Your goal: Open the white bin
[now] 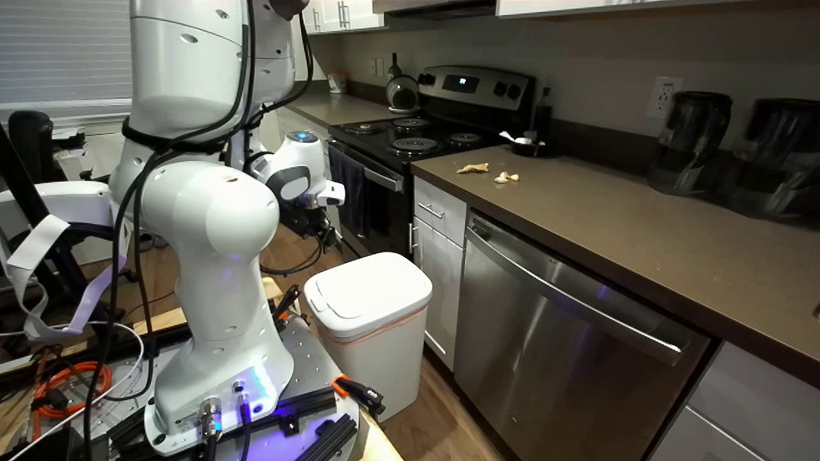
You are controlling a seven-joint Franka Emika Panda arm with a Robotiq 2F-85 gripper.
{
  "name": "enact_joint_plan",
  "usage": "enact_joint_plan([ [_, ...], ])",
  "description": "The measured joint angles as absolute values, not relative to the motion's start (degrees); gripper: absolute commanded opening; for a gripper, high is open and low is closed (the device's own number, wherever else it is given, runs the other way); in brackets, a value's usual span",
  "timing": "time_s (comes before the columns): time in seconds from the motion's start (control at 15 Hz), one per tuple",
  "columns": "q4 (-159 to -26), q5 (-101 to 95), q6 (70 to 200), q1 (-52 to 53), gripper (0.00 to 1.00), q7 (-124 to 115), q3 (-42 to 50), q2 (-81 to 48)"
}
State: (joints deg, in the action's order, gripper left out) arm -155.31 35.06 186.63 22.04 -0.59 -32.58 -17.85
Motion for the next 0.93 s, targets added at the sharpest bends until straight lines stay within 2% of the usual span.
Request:
enact_joint_plan([
  [0.2,-155.8,30.8,191.9,26.7,0.42,-5.0,-31.1,-21.9],
  [0.33,-155.7,26.9,193.0,30.6,0.54,-8.7,-28.3,-24.2],
  [0.4,-155.5,25.5,193.1,32.8,0.75,-9.7,-26.5,-25.3],
  [0.47,-155.0,24.4,193.1,35.0,0.76,-10.2,-24.5,-26.3],
  [0.73,-151.3,20.5,190.9,41.6,0.98,-10.3,-18.4,-29.9],
  [0.93,-147.7,16.6,183.6,41.9,1.00,-10.3,-17.7,-31.5],
])
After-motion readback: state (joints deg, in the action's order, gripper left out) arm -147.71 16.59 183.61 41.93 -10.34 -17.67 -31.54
